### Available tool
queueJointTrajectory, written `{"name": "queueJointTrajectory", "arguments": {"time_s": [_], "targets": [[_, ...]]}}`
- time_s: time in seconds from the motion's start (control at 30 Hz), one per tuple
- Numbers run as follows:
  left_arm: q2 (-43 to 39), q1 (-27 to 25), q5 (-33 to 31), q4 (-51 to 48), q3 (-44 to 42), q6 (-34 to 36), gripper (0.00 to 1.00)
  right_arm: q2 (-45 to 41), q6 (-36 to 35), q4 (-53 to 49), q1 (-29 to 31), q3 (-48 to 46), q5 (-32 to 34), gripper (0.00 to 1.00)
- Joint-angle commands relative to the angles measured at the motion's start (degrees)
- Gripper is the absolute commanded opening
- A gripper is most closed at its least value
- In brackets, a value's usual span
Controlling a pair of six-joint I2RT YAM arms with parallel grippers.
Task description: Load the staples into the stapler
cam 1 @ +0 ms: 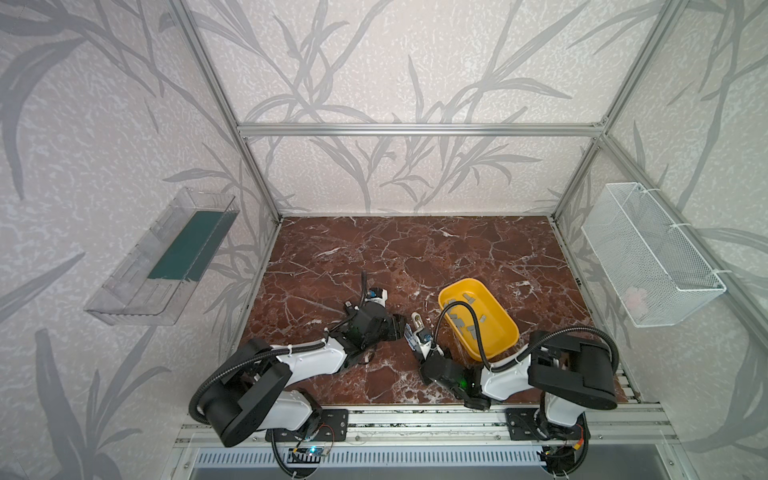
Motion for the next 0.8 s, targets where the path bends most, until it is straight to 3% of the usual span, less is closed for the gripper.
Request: {"name": "queueJointTrajectory", "arguments": {"time_s": [0.0,0.27,0.77], "targets": [[1.2,0.2,1.9,4.2,0.3,-0.6,0.63,3.1,0.4,-6.5,-0.1,-2.1,-3.1,0.28],[1.5,-0.4,7.2,5.6,0.2,-1.2,0.51,3.7,0.5,-6.4,-0.1,-1.5,-3.0,0.28],[3.7,-8.0,8.4,14.3,-2.0,4.3,0.47,4.7,1.9,-3.6,-0.3,-1.8,-2.3,0.28]]}}
